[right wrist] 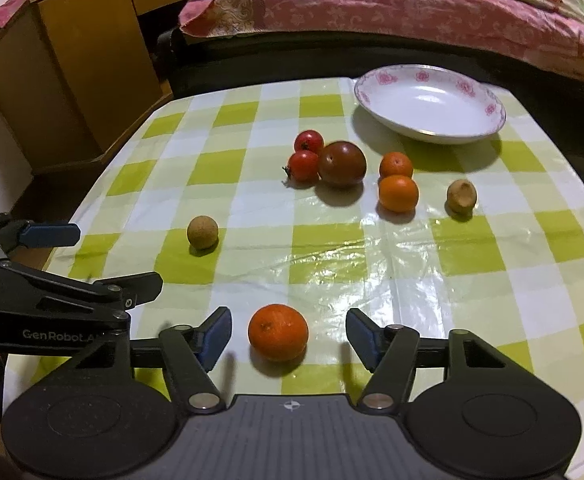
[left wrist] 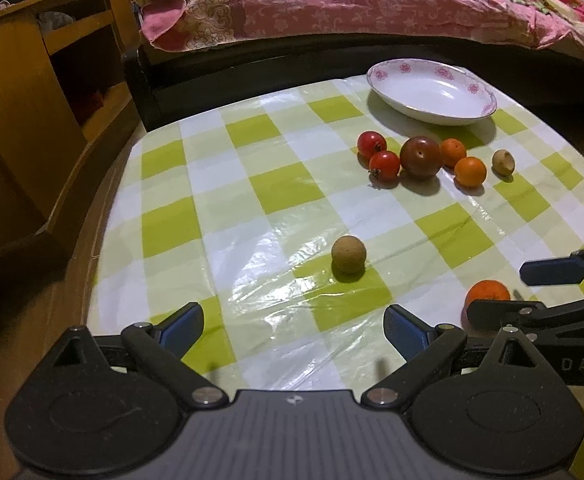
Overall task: Organize fruits
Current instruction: 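Grasp the mandarin orange with the right tool while the left tool grasps the small brown fruit, then carry the orange in the right tool while the left tool carries the brown fruit to the plate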
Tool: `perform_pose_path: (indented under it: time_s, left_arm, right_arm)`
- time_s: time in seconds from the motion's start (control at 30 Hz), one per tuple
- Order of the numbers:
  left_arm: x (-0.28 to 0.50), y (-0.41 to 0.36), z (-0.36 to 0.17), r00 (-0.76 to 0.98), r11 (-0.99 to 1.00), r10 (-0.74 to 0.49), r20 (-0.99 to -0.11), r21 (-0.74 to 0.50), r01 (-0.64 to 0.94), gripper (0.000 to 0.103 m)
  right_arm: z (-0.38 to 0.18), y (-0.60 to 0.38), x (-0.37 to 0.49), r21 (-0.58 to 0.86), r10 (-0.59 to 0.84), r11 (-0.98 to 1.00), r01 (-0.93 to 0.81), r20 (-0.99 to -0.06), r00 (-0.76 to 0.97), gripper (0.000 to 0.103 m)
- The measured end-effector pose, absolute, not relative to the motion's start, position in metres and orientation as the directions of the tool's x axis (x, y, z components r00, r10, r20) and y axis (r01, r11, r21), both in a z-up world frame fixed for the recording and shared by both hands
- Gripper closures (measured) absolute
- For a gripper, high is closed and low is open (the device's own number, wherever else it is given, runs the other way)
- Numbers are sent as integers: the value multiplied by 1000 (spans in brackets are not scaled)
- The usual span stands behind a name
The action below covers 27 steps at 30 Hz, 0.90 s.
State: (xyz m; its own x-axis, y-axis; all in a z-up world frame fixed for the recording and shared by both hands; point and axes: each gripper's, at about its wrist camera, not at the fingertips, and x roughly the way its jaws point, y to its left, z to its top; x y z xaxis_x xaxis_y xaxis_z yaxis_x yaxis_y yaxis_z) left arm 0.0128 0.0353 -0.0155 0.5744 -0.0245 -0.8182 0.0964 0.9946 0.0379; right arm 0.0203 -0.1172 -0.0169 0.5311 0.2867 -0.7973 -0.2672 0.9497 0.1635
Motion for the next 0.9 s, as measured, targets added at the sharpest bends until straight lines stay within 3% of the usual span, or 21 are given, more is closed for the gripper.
perform_pose_path:
  time_s: [0.23, 0.37, 0.5, 0.6, 0.73, 0.9]
  left_arm:
    - [15, 38, -17, 618, 995, -41, -785, 22, 94, 0]
    - [16, 39, -18, 629, 995, -33, -777, 33, 93, 0]
    - [21, 35, -15, 632, 994, -41, -774, 34, 106, 0]
    - [30, 27, -11, 645, 989, -43, -763, 56, 133, 4]
    - [38, 24, -14, 631, 986, -51, -774, 62, 156, 24]
    - [44, 18, -23, 627, 983, -58, -777, 64, 170, 36]
  right_arm:
    - [-27, -114, 24, 180, 302, 943, -279, -813, 497, 60]
    - [-28, -108, 25, 175, 316, 934, -311, -812, 491, 73]
    - [-27, -112, 26, 186, 312, 939, -290, -816, 486, 74]
    - [-23, -121, 24, 196, 309, 943, -268, -814, 493, 74]
    - [-20, -134, 21, 216, 304, 950, -227, -810, 501, 74]
    - [-19, -142, 22, 234, 311, 949, -211, -803, 508, 73]
